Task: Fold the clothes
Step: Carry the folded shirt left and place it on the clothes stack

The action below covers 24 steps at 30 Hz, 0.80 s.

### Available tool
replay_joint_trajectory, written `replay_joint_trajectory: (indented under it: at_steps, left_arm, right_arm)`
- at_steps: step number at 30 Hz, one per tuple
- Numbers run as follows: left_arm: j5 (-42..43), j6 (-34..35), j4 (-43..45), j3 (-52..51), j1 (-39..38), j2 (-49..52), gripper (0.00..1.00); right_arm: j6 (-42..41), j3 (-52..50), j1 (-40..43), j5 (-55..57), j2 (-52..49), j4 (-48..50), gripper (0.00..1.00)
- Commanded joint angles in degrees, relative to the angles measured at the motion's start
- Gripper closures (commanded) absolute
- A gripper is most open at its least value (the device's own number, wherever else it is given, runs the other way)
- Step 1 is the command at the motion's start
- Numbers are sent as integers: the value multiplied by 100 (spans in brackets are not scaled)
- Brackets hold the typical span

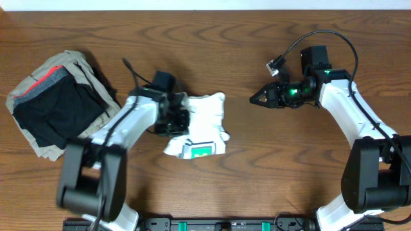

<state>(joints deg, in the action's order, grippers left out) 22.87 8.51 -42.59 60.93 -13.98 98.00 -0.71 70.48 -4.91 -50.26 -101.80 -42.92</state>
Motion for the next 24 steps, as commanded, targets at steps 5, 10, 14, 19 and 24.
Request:
replay_joint_trajectory:
  at_steps: [5,10,14,19,24]
  left_arm:
    - [-2050,-1058,-1202,1123,758,-946,94]
    - [-2636,-1335,-1679,2079,1307,-955,94]
    - [-2636,-1497,-1652,2728,1821,-953,94]
    - [-2634,-1539,-1497,3121,2562,-955,94]
    - [-2465,-1537,-1340,3119,3338,-892,94]
  right_arm:
    - [122,68,81,-55,26,-17,80]
    - [122,68,79,-55,26,-15,80]
    - [122,68,79,-55,26,-76,80]
    - [122,68,83,-52,26,-87,80]
    - [122,68,87,-52,26,-140,80]
